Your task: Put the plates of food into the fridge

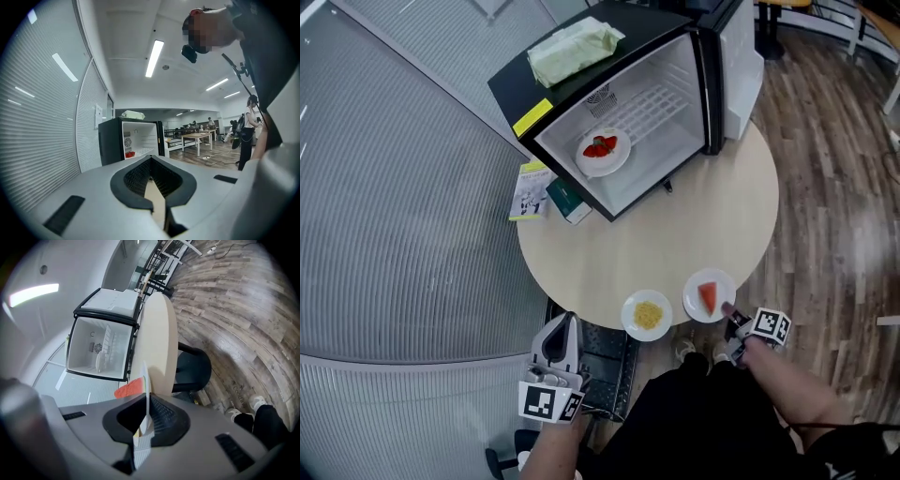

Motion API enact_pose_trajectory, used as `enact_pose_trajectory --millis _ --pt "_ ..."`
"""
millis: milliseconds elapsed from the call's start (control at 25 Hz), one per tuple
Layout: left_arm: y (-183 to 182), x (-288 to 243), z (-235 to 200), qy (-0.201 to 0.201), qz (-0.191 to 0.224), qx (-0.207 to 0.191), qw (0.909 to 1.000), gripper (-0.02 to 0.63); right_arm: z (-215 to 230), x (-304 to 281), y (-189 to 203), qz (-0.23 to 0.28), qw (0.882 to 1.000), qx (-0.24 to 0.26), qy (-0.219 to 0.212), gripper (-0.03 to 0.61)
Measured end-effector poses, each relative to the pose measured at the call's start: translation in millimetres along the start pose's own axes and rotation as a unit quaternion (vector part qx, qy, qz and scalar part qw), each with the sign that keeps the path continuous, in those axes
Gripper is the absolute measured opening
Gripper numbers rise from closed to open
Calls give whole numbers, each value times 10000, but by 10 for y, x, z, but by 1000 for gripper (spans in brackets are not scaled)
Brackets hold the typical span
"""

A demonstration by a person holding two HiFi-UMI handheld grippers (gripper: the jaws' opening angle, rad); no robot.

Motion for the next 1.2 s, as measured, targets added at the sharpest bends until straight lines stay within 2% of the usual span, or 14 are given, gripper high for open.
enact_pose_trajectory --millis 200,360,520,680,880,1200 --pt "35 -51 -169 189 114 33 9998 5 -58 68 27 237 9996 112 61 17" --pt "51 -78 -283 314 228 42 9992 5 -222 90 14 545 9982 -165 -179 17" --pt "100 -100 -390 351 314 108 9988 5 -373 125 -115 797 9964 86 -276 17" --pt "120 -132 -445 361 385 263 9983 5 -658 182 -237 901 9952 151 -346 17" --pt "128 -241 -472 394 455 390 9974 5 -1048 190 -369 1014 9925 91 -672 17" --pt "15 -582 -538 283 607 496 9965 5 -1678 42 -797 1080 9883 134 -1071 17"
Point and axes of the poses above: the fingertips, and each gripper's own axes: x backward along the fingers, z to its right, y out of its underside, the point moved 6 cm from there along x, backward along the fingers
